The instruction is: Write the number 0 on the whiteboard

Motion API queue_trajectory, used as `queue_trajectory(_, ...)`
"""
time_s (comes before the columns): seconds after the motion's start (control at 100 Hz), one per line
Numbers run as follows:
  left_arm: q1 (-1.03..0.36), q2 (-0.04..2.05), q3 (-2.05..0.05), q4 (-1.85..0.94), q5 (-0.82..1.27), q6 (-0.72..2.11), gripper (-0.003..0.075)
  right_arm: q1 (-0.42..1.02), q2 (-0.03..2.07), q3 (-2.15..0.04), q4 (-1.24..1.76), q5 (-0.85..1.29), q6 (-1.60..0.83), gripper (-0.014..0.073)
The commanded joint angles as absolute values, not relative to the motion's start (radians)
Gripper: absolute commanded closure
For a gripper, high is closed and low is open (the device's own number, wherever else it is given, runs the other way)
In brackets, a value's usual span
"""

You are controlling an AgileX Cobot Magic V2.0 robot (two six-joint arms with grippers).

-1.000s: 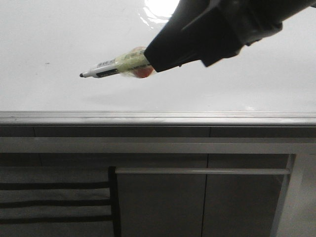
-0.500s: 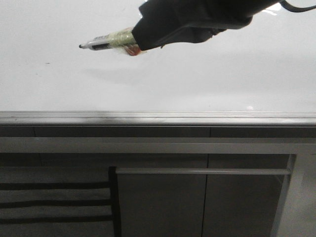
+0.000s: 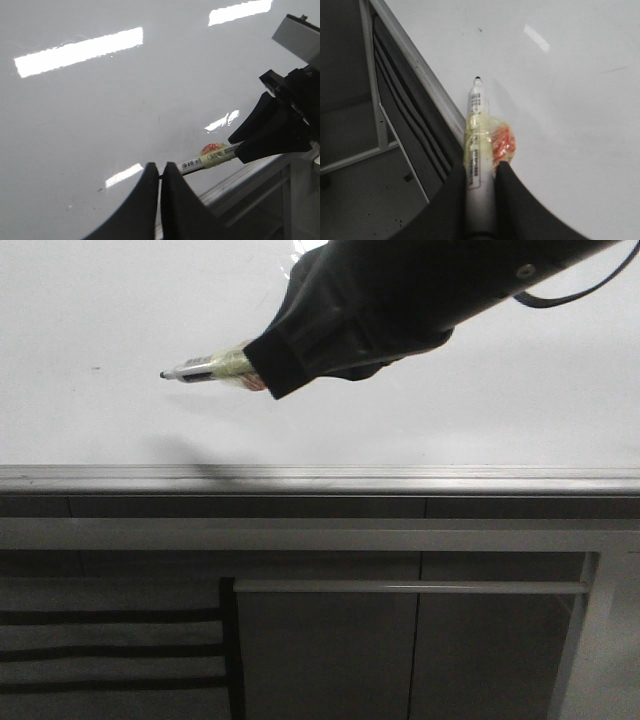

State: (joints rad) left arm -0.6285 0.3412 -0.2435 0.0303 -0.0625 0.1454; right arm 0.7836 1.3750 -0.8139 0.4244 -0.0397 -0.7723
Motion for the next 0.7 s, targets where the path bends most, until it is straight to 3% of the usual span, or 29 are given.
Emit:
queue_trajectory(0.0,-0.634,0.346,-0.271,0.029,-0.149,0.143,0.074,0.767,1.377,-0.866,0.428,-0.081,-0.777,0.0669)
queue_trajectory(0.69,-0.634,0.346,-0.271,0.029,-0.153,0.143,0.074,0.696,1.463,-0.968,0.43,0.078,-0.777,0.0669)
